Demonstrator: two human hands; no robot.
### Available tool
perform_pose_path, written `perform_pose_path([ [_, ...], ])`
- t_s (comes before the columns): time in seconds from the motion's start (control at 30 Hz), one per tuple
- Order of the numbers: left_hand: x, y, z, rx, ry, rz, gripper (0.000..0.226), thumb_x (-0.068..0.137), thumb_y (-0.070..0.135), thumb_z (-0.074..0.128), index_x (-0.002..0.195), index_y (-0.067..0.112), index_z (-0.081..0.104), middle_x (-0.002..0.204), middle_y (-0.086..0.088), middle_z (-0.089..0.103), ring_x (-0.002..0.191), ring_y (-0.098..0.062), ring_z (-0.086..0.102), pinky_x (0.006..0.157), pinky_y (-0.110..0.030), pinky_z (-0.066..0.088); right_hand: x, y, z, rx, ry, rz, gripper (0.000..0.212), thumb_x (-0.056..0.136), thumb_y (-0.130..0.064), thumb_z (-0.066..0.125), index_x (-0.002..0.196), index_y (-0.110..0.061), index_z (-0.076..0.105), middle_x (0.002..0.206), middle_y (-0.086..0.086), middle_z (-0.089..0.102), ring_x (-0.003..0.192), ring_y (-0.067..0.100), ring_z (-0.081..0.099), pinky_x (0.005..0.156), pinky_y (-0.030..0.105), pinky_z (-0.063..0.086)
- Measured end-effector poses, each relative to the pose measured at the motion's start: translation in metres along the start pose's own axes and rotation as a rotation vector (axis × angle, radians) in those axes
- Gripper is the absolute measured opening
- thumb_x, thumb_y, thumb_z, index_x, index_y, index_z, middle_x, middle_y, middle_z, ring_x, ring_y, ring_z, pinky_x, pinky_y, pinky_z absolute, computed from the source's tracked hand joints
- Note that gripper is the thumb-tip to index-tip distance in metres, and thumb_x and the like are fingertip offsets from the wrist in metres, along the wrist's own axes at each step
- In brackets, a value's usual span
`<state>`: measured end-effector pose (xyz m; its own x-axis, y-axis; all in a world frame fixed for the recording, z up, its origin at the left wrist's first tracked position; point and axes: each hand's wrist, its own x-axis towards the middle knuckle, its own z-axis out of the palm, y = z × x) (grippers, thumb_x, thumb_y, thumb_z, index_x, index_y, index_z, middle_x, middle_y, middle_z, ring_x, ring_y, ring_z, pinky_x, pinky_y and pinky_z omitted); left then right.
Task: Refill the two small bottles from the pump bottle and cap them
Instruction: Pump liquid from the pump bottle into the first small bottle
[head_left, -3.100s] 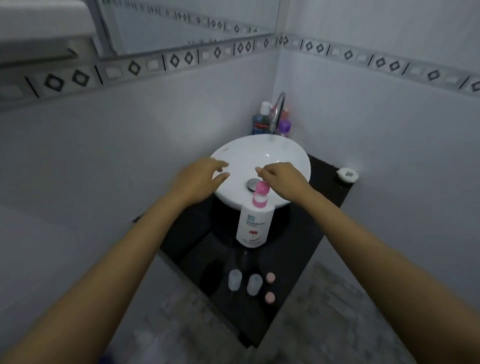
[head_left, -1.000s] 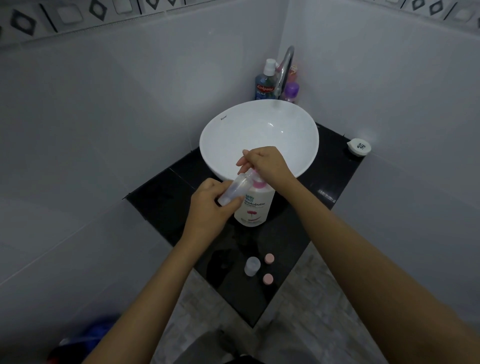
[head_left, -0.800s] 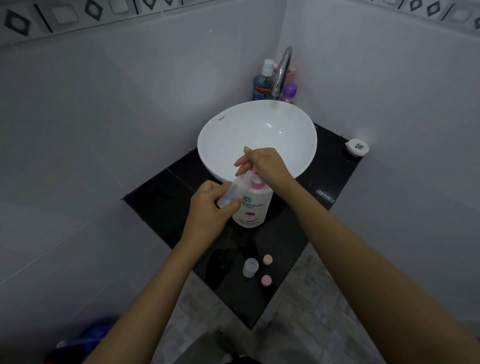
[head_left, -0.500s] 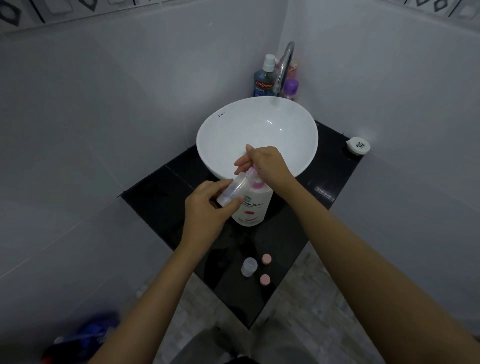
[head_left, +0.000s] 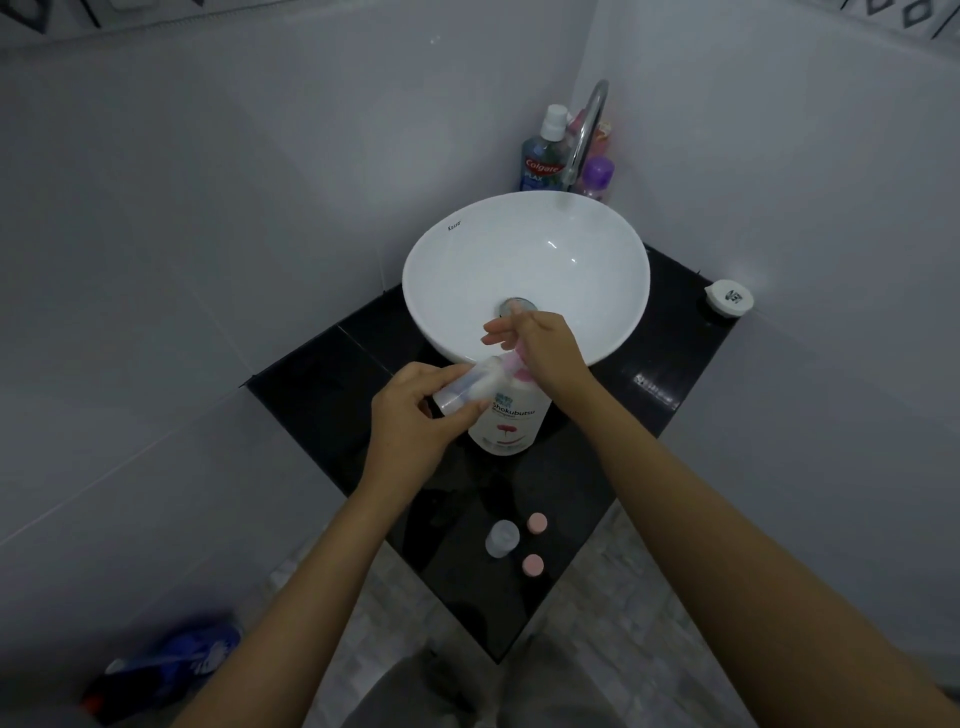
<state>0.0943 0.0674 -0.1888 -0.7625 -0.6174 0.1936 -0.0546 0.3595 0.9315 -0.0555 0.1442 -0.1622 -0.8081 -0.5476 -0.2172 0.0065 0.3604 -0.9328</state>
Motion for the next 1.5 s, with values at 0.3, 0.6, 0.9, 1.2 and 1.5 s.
perform_pose_path([
  [0.3, 0.004, 0.01, -0.003, -0.05, -0.007, 0.016, 0.041, 0.073, 0.02, 0.077, 0.113, 0.019, 0.068, 0.092, 0.004, 0.061, 0.081, -0.002, 0.056, 0.067, -0.011, 0.047, 0.005, -0.023, -0.012, -0.091, -0.149, -0.103, 0.025, 0.096, -0.017, 0.048, 0.102, -0.006, 0.071, 0.092, 0.009, 0.072, 0.086, 0.021, 0.063, 0.087, 0.039, 0.051],
  [0.6, 0.006, 0.002, -0.002, -0.038, -0.019, -0.001, 0.042, 0.073, 0.02, 0.078, 0.113, 0.018, 0.068, 0.093, 0.008, 0.059, 0.081, 0.002, 0.055, 0.068, -0.008, 0.046, 0.001, -0.013, -0.004, 0.034, -0.108, 0.041, 0.039, 0.101, -0.019, 0.035, 0.106, 0.003, 0.067, 0.083, 0.01, 0.07, 0.072, 0.012, 0.06, 0.052, 0.012, 0.047],
  [0.9, 0.01, -0.001, -0.004, -0.09, -0.037, -0.033, 0.041, 0.072, 0.019, 0.078, 0.113, 0.019, 0.068, 0.097, 0.001, 0.062, 0.086, -0.007, 0.058, 0.07, -0.016, 0.05, 0.006, -0.021, -0.011, 0.051, -0.142, 0.026, 0.041, 0.1, -0.024, 0.041, 0.1, 0.005, 0.07, 0.088, 0.017, 0.072, 0.075, 0.02, 0.064, 0.065, 0.016, 0.053],
  [1.2, 0.011, -0.005, -0.004, -0.062, -0.073, -0.031, 0.043, 0.072, 0.018, 0.078, 0.114, 0.017, 0.069, 0.092, 0.005, 0.058, 0.08, -0.003, 0.055, 0.067, -0.01, 0.046, 0.001, -0.007, -0.003, -0.038, -0.083, 0.098, 0.048, 0.101, -0.025, 0.033, 0.097, 0.004, 0.072, 0.101, 0.015, 0.074, 0.074, 0.006, 0.062, 0.055, 0.019, 0.043],
  [1.5, 0.013, -0.006, -0.004, -0.13, -0.049, -0.044, 0.043, 0.072, 0.02, 0.078, 0.113, 0.026, 0.067, 0.096, 0.0, 0.062, 0.087, -0.013, 0.059, 0.072, -0.024, 0.052, 0.002, -0.015, -0.006, 0.092, -0.039, 0.047, 0.042, 0.099, -0.015, 0.039, 0.098, 0.015, 0.068, 0.097, 0.029, 0.069, 0.068, 0.018, 0.063, 0.057, 0.01, 0.051],
])
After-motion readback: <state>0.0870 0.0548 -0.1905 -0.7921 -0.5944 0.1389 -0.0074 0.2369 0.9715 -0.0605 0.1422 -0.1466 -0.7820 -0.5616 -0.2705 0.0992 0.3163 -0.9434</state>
